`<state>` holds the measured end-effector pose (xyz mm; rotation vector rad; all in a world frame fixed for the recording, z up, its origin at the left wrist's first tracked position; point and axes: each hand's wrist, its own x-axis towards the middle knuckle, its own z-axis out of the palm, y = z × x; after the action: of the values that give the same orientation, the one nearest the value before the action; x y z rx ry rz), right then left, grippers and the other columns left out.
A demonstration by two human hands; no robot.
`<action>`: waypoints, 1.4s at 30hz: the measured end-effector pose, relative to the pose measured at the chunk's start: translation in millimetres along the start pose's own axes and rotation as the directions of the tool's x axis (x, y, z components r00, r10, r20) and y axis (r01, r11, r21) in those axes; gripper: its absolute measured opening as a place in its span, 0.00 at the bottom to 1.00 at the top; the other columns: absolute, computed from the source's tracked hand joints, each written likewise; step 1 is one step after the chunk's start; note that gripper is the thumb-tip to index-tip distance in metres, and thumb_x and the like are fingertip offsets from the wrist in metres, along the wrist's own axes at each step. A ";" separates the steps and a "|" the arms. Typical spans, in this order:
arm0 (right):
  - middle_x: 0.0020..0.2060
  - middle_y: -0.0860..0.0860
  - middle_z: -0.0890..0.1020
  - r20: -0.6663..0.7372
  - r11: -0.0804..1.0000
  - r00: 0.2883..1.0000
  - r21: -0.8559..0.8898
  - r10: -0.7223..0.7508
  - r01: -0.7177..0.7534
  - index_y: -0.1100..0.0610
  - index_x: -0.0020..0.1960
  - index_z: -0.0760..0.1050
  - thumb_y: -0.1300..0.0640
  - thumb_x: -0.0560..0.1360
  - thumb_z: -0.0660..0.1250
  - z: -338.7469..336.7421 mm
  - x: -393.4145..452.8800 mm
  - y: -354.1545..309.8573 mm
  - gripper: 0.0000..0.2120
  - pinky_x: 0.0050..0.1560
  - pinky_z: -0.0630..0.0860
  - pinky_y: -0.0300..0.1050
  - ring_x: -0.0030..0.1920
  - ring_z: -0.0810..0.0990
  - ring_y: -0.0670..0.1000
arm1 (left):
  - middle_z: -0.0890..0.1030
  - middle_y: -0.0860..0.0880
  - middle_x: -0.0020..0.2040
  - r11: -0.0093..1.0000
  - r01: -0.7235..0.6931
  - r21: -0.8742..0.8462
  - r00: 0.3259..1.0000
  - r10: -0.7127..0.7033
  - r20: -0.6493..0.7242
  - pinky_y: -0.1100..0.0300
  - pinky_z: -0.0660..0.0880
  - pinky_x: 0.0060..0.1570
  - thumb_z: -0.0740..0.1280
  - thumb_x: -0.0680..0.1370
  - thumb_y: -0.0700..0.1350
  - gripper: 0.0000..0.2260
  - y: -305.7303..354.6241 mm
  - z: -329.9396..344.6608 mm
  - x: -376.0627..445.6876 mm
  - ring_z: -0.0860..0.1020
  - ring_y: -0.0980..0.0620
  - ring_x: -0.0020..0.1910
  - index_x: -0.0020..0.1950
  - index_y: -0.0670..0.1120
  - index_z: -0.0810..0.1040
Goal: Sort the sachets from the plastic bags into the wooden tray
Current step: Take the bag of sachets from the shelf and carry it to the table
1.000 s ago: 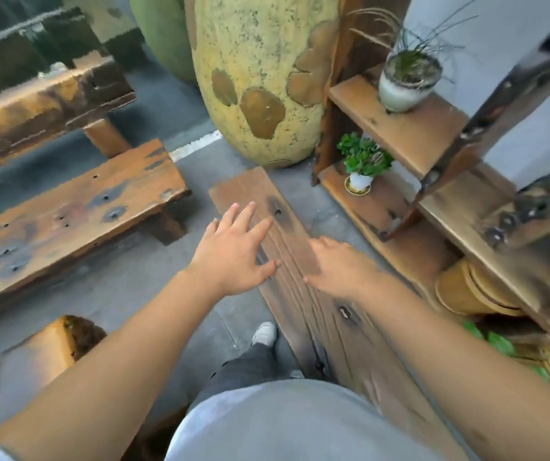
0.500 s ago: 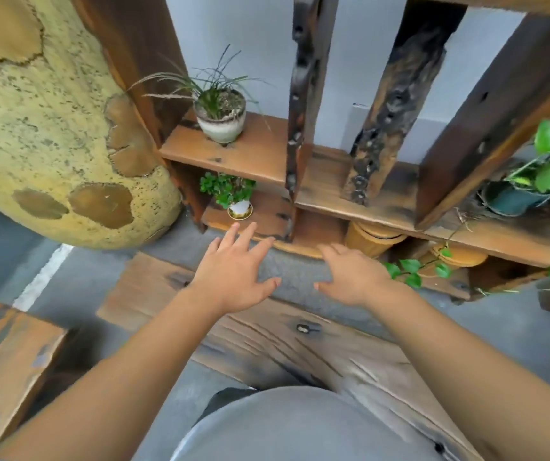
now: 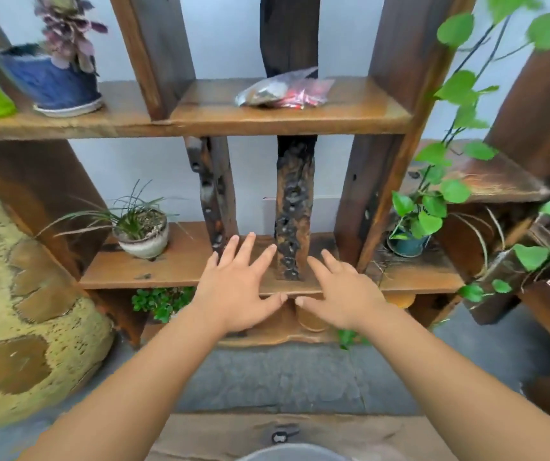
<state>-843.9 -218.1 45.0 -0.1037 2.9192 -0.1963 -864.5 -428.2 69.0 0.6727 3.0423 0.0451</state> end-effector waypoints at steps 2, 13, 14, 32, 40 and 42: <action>0.80 0.52 0.47 -0.071 1.000 0.997 -0.015 -0.001 0.000 0.47 0.80 0.45 0.28 0.73 0.52 -23.5 5.9 7.9 0.43 0.72 0.64 0.58 0.78 0.54 0.58 | 0.43 0.48 0.81 1.000 -0.016 0.023 0.998 0.018 -0.060 0.41 0.50 0.75 0.52 0.72 0.72 0.39 4.4 -23.1 16.1 0.43 0.44 0.79 0.79 0.60 0.43; 0.80 0.50 0.43 -0.412 0.993 0.908 -0.110 -0.078 0.035 0.45 0.79 0.41 0.29 0.75 0.50 -173.5 39.2 24.5 0.40 0.75 0.59 0.57 0.79 0.49 0.54 | 0.42 0.53 0.81 0.994 -0.022 0.107 0.910 0.064 -0.410 0.42 0.49 0.75 0.51 0.72 0.72 0.38 -3.9 -167.6 74.0 0.42 0.48 0.79 0.78 0.62 0.42; 0.80 0.50 0.43 -0.431 0.993 0.898 -0.110 -0.084 0.040 0.45 0.79 0.42 0.29 0.75 0.51 -186.9 41.0 24.0 0.40 0.75 0.59 0.57 0.79 0.49 0.54 | 0.41 0.54 0.81 0.993 -0.018 0.118 0.900 0.068 -0.430 0.42 0.49 0.76 0.52 0.72 0.72 0.38 -5.6 -179.8 77.2 0.41 0.48 0.79 0.78 0.62 0.42; 0.80 0.48 0.44 -0.543 0.987 0.828 -0.148 -0.139 0.068 0.42 0.79 0.42 0.30 0.75 0.55 -288.9 122.8 2.4 0.39 0.74 0.59 0.63 0.79 0.48 0.57 | 0.43 0.54 0.81 0.993 -0.002 0.120 0.918 0.049 -0.394 0.45 0.49 0.76 0.43 0.72 0.74 0.36 -19.7 -235.1 165.7 0.44 0.48 0.80 0.78 0.63 0.45; 0.80 0.47 0.47 -0.475 0.999 0.879 -0.046 -0.044 0.025 0.44 0.79 0.45 0.33 0.76 0.57 -287.2 194.0 26.1 0.38 0.71 0.63 0.64 0.79 0.51 0.57 | 0.47 0.53 0.81 0.995 -0.006 0.101 0.948 0.038 -0.316 0.42 0.57 0.74 0.51 0.74 0.71 0.34 -41.5 -230.2 244.1 0.48 0.46 0.80 0.78 0.62 0.48; 0.80 0.47 0.47 -0.435 1.000 0.900 -0.025 -0.010 -0.001 0.43 0.79 0.46 0.32 0.75 0.56 -280.2 213.8 34.3 0.38 0.71 0.63 0.64 0.79 0.51 0.57 | 0.47 0.52 0.81 0.993 0.002 0.120 0.959 0.032 -0.281 0.40 0.56 0.73 0.50 0.74 0.72 0.35 -46.7 -224.1 264.8 0.48 0.45 0.79 0.78 0.62 0.48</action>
<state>-1114.9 -167.3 267.3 -0.0780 3.3702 -0.2075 -1131.2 -364.0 286.5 0.7584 3.3369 -0.0451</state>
